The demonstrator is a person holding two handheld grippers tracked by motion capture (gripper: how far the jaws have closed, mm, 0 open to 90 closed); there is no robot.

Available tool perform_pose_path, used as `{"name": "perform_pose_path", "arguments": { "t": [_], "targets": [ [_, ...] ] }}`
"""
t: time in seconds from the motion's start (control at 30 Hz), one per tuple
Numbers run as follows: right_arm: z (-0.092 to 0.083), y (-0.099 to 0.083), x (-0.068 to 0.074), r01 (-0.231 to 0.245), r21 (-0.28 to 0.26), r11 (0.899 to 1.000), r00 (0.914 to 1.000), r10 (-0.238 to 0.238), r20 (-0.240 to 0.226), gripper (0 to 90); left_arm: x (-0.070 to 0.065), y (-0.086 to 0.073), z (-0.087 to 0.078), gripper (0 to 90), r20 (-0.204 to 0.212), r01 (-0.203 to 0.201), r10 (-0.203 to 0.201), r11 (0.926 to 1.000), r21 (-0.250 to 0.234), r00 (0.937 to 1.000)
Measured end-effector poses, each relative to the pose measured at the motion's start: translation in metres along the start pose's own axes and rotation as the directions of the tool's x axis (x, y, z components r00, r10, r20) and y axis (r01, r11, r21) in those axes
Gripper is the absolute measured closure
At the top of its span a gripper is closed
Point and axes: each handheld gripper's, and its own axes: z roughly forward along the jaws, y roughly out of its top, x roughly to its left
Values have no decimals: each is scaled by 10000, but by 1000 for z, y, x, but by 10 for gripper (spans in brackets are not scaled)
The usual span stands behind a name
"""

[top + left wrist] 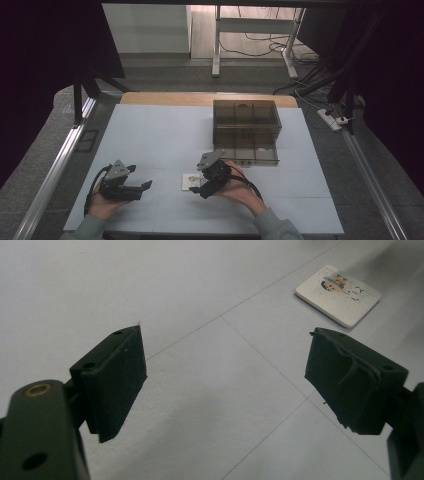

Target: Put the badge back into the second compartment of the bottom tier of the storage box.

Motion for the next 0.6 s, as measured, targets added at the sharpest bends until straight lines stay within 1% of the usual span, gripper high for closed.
{"name": "perform_pose_path", "arguments": {
  "t": [0.17,0.2,0.27,0.37,0.5,0.6],
  "targets": [
    [12,2,4,318,407,9987,9993,-310,-202,154,0,0,1,165,19,-35,35,10000,52,10000],
    [12,2,4,318,407,9987,9993,-310,-202,154,0,0,1,166,19,-35,35,10000,52,10000],
    [19,2,7,362,677,9970,9989,-340,-323,148,-1,0,2,166,19,-52,52,9999,89,10000],
    [24,1,8,592,976,9935,9980,-566,-287,144,-1,0,2,166,17,-65,64,9999,97,10000],
    [30,1,10,676,1219,9902,9975,-646,-287,142,-1,0,2,167,18,-76,76,9999,120,10000],
    [31,0,10,649,1235,9902,9977,-617,-294,142,-1,0,2,167,28,-93,93,9999,135,10000]
  ]
}}
